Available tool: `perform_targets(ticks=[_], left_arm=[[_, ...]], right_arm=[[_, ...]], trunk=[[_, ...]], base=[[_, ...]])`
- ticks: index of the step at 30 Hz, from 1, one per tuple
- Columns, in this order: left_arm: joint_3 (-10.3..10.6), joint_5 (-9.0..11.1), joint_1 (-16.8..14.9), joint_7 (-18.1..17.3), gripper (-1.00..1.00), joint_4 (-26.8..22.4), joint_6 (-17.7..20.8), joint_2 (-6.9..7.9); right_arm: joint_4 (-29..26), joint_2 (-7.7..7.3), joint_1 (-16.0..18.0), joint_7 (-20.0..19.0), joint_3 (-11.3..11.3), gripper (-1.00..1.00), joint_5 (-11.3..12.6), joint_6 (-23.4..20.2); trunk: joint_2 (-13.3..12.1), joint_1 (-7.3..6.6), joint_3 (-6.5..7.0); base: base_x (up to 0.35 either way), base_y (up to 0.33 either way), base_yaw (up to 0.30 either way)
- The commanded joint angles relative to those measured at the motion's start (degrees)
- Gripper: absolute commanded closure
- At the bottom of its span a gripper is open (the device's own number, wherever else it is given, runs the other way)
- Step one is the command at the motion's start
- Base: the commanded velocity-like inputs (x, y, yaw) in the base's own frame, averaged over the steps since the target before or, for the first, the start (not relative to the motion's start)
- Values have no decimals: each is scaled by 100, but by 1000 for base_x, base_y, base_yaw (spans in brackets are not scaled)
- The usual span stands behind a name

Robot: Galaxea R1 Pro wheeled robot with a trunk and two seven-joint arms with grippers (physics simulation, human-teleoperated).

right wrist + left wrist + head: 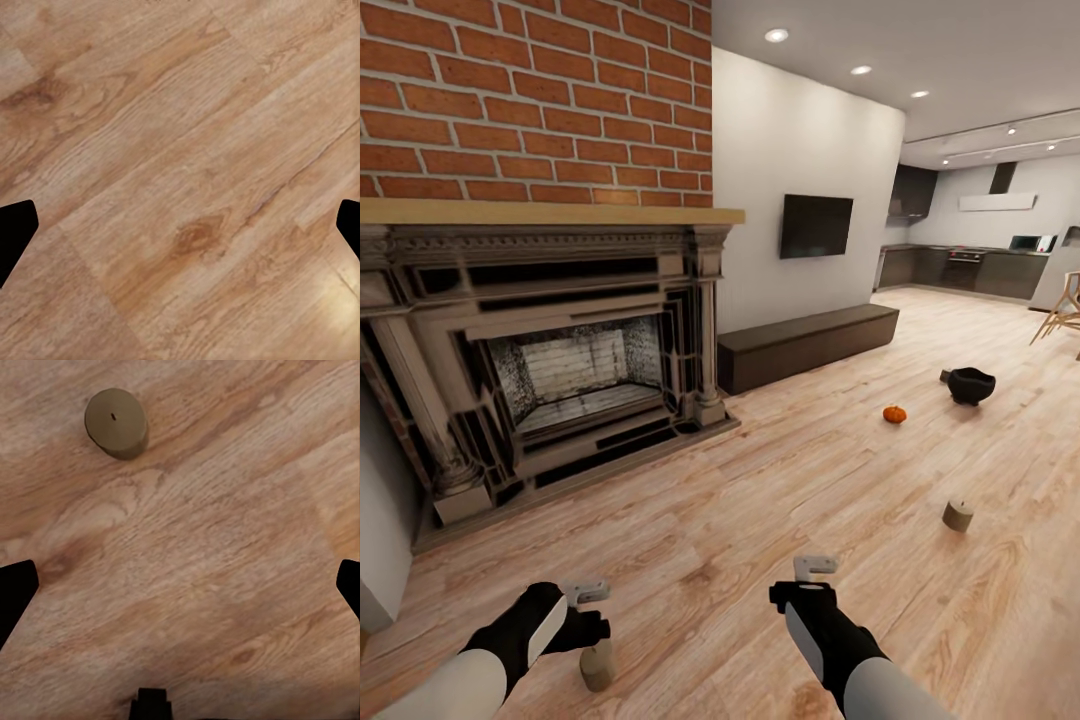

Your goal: Place each of the two pumpkins and all three candles from the living room inside a cabinet in the living room (use any cabinet), then make sure every cabinet is closed, and position the cauldron so it is next to a table in the living room.

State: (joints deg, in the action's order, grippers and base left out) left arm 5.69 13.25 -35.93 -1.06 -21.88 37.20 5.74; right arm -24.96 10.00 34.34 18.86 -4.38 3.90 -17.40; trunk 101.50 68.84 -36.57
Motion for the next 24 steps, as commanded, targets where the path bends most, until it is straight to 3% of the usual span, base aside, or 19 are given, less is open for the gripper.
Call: perform_targets(ticks=[1, 4, 8, 14, 24], left_arm=[[169, 23, -2, -3, -100, -9, 12, -2], [466, 21, -2, -6, -100, -9, -152, -32], [636, 27, -2, -8, -100, -2, -373, -78], [693, 26, -2, -1, -100, 4, -452, -146], [698, 37, -2, 22, -100, 9, -451, -207]], right_arm=[[-8, 0, 3, 46, -58, -100, 41, -28], [-8, 0, 3, 47, -97, -100, 41, -22], [-8, 0, 3, 48, -117, -100, 41, -18], [-8, 0, 3, 55, -123, -100, 43, -18], [-8, 0, 3, 57, -124, -100, 42, -17]], trunk=[[3, -1, -6], [3, -1, -6], [3, -1, -6], [3, -1, -6], [3, -1, -6]], base=[[0, 0, 0], [0, 0, 0], [0, 0, 0], [7, 0, 0], [163, 0, 0]])
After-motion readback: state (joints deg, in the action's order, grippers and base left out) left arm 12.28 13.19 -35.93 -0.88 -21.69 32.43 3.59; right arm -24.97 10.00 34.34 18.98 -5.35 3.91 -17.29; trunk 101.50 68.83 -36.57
